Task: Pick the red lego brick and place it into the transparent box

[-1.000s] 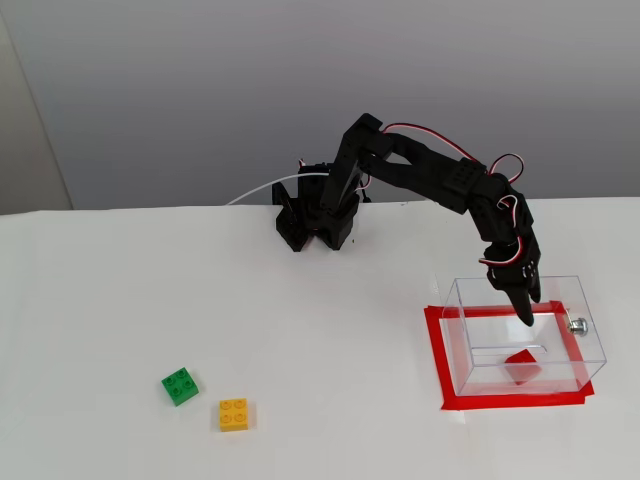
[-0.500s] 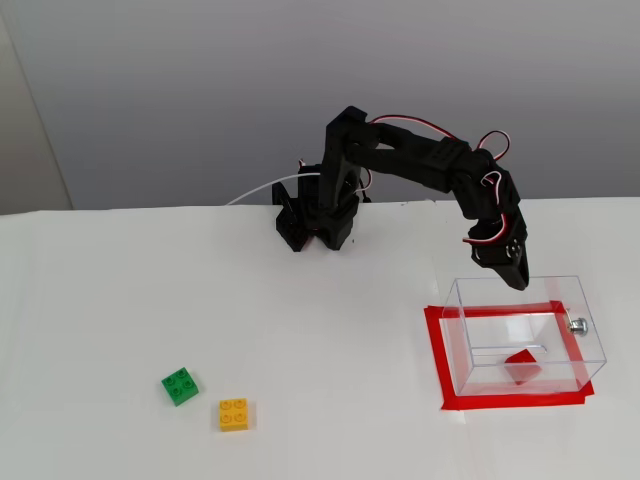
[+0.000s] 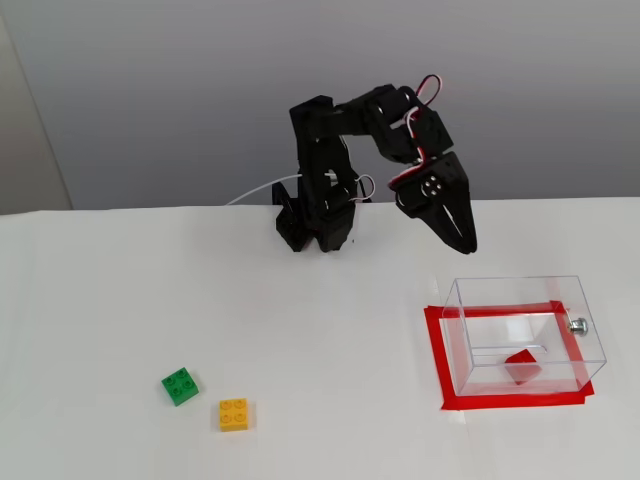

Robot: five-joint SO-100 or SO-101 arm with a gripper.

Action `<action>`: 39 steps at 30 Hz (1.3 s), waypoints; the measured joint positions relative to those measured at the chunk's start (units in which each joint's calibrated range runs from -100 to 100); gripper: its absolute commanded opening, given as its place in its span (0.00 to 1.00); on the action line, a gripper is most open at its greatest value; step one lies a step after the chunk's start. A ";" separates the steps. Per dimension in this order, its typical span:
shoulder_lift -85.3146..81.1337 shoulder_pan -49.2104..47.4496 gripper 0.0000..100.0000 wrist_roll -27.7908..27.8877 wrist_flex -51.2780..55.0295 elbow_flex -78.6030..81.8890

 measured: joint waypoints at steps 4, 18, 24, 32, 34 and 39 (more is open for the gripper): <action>-7.53 8.44 0.02 0.00 0.17 3.53; -36.19 25.85 0.02 -0.34 -3.77 33.98; -51.59 26.71 0.02 -0.39 -8.31 55.16; -63.42 30.45 0.02 -0.39 -9.00 73.08; -64.78 31.30 0.02 -0.39 -9.00 75.64; -69.26 32.59 0.02 -0.34 -10.88 82.26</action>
